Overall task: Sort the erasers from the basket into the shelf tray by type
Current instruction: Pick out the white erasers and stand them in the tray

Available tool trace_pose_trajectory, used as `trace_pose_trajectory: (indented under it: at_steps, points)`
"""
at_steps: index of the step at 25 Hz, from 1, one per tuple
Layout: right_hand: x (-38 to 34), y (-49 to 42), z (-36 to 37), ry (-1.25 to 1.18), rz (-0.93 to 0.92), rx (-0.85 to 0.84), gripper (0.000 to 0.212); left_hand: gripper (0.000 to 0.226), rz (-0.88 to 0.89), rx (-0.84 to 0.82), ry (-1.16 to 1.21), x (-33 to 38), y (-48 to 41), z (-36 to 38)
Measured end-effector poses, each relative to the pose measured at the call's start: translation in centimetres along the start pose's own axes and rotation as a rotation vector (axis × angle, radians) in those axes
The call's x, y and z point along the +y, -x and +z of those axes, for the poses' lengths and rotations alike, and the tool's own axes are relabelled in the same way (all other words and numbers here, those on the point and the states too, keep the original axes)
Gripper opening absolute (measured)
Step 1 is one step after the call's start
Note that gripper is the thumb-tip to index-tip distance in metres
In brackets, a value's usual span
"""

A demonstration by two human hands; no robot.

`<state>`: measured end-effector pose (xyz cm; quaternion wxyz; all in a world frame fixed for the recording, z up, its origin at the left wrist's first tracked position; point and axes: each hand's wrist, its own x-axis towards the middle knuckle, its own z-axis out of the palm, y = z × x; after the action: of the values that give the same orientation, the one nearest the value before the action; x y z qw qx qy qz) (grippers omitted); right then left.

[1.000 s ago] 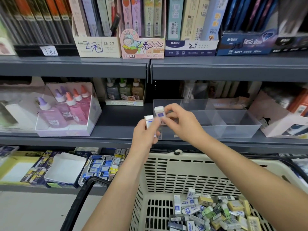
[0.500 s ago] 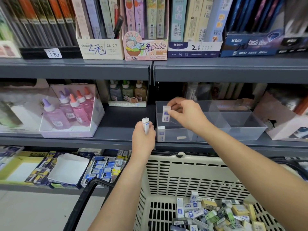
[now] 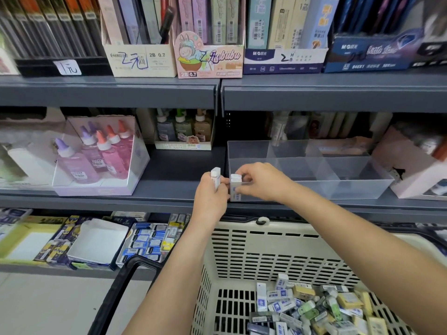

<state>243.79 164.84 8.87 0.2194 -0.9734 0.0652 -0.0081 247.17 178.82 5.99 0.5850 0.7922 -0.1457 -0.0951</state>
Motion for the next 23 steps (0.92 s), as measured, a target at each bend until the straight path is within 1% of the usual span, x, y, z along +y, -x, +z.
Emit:
trace_pose_trajectory:
  at_steps: [3, 4, 6, 8, 10, 11, 13, 14, 15, 17, 18, 19, 21, 23]
  points:
    - [-0.3, -0.5, 0.5, 0.049, 0.044, 0.108, 0.025, 0.006, -0.026, 0.025, 0.086, 0.5, 0.3, -0.1]
    - [-0.4, -0.6, 0.6, 0.055, 0.056, 0.112, 0.025, 0.011, -0.041, 0.047, 0.105, 0.6, 0.4, -0.1]
    - [-0.3, -0.7, 0.5, 0.039, 0.067, 0.079, 0.024, 0.017, -0.076, 0.088, 0.164, 0.8, 0.6, -0.1]
    - [-0.3, -0.7, 0.2, 0.015, 0.048, 0.025, 0.020, 0.014, -0.095, 0.130, 0.228, 0.9, 0.7, -0.3]
    - [-0.4, -0.8, -0.1, 0.016, 0.024, -0.024, 0.020, 0.010, -0.082, 0.154, 0.243, 0.9, 0.6, -0.5]
    - [-0.4, -0.8, -0.3, 0.014, 0.020, -0.043, 0.024, 0.009, -0.073, 0.153, 0.246, 0.8, 0.6, -0.7]
    - [-0.5, -0.6, -0.5, -0.008, 0.024, -0.049, 0.042, 0.011, -0.045, 0.142, 0.258, 0.6, 0.4, -0.9]
    - [-0.6, -0.3, -0.6, -0.022, 0.016, -0.013, 0.049, 0.014, -0.032, 0.135, 0.267, 0.6, 0.4, -0.9]
    - [-0.7, 0.0, -0.8, -0.040, -0.011, 0.053, 0.051, 0.016, -0.020, 0.126, 0.274, 0.6, 0.4, -0.9]
    - [-1.2, 0.8, -1.2, -0.148, -0.061, 0.224, 0.041, 0.019, 0.012, 0.098, 0.275, 0.6, 0.6, -0.8]
    - [-1.6, 1.1, -1.4, -0.234, -0.058, 0.288, 0.032, 0.020, 0.042, 0.087, 0.257, 0.7, 0.7, -0.6]
    - [-2.0, 1.3, -1.6, -0.317, -0.036, 0.318, 0.023, 0.020, 0.085, 0.075, 0.226, 0.7, 0.8, -0.5]
    - [-2.5, 1.4, -1.9, -0.389, 0.018, 0.314, 0.019, 0.023, 0.176, 0.035, 0.173, 1.0, 1.3, -0.3]
    - [-2.3, 1.2, -2.2, -0.429, 0.052, 0.285, 0.013, 0.026, 0.227, -0.013, 0.186, 1.3, 1.7, 0.0]
